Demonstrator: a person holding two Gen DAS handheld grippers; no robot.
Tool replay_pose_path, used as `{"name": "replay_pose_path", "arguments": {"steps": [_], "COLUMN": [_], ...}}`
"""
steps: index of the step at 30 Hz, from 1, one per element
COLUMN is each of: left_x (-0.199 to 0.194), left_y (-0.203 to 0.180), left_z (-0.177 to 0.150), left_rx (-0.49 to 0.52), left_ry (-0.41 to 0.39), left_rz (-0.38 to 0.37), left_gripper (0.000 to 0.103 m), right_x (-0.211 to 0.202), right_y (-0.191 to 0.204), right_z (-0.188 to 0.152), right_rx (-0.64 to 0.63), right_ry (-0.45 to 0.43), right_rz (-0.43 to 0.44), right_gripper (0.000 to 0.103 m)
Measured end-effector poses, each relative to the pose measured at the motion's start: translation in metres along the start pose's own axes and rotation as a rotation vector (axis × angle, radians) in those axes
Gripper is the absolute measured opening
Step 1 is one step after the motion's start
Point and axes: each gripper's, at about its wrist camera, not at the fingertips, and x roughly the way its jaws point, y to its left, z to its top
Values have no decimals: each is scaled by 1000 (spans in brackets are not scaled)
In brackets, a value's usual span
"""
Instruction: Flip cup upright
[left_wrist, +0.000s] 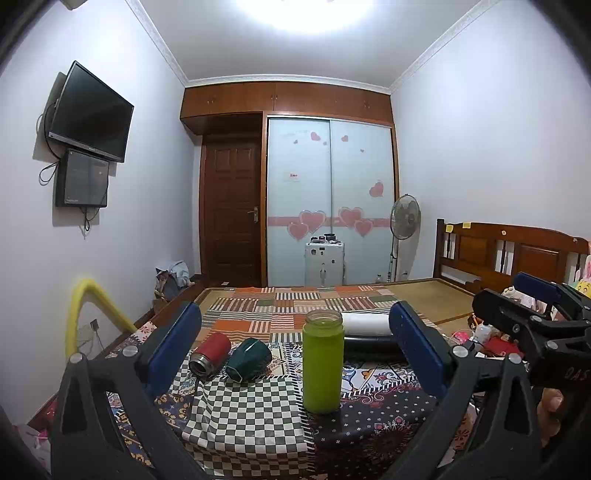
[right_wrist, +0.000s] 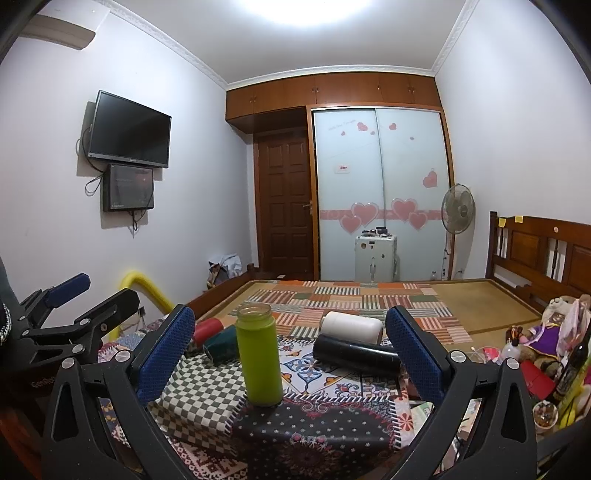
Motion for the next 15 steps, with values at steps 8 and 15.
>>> {"name": "replay_pose_path", "arguments": {"steps": [8,15], "left_x": [-2,-3], "left_y": [2,2], "left_z": [2,2], "left_rx": [0,7], "left_ry": [-2,-7], "left_rz": [-14,-12], "left_gripper": [103,103], "right_x": [0,-1], "right_y": [-1,-1], "right_z": [0,1], "right_rx": [0,4], "right_ry": [-1,-4], "right_rz": [-1,-1], "right_gripper": [103,103]}}
